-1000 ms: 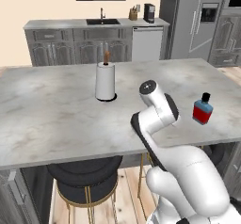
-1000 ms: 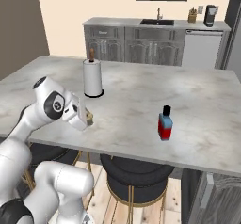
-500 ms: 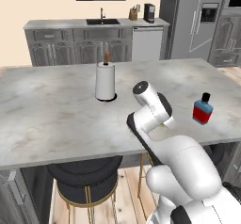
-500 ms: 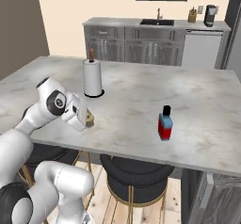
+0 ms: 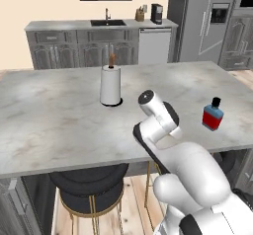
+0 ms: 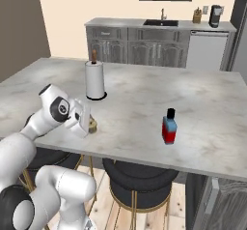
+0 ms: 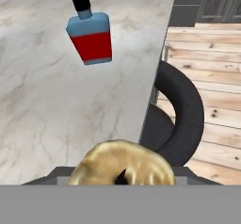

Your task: Get the candle and the liquor from the cabinet and move them to the dining counter.

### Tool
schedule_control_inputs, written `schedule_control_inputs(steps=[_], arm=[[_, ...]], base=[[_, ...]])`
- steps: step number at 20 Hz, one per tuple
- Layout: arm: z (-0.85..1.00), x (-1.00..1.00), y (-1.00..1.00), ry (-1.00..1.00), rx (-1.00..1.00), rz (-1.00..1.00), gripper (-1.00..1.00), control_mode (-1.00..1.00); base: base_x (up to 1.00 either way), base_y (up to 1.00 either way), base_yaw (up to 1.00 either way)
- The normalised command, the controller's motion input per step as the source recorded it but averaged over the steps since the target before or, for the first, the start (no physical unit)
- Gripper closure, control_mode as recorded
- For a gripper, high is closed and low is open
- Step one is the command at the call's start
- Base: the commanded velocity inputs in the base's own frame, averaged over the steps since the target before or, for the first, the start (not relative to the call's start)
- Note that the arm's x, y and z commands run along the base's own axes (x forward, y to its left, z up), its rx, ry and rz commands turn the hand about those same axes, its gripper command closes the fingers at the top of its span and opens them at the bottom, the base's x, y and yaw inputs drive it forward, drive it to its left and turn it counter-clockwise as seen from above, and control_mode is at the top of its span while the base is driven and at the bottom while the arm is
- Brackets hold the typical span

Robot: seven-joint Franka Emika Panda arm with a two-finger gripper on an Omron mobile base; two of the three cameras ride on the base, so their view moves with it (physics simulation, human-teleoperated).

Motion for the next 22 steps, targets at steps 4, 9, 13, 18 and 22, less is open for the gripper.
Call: schedule_control_inputs(steps=[4,9,13,18,22], arm=[[-0.22,0.08,0.00,0.00,0.00,0.00,1.00,-1.00],[-0.19,0.14,-0.03,0.00,0.00,0.00,1.00,-1.00],[-0.16,0.26,-0.04,0.02,0.00,0.00,1.00,-1.00],[-0.13,0.31,-0.01,0.02,0.00,0.00,1.00,-1.00],[-0.11,0.34,0.00,0.01,0.00,0.00,1.00,-1.00]], base=[[0.00,0.00,0.00],[0.00,0.00,0.00],[0.00,0.00,0.00],[0.00,0.00,0.00],[0.00,0.00,0.00]])
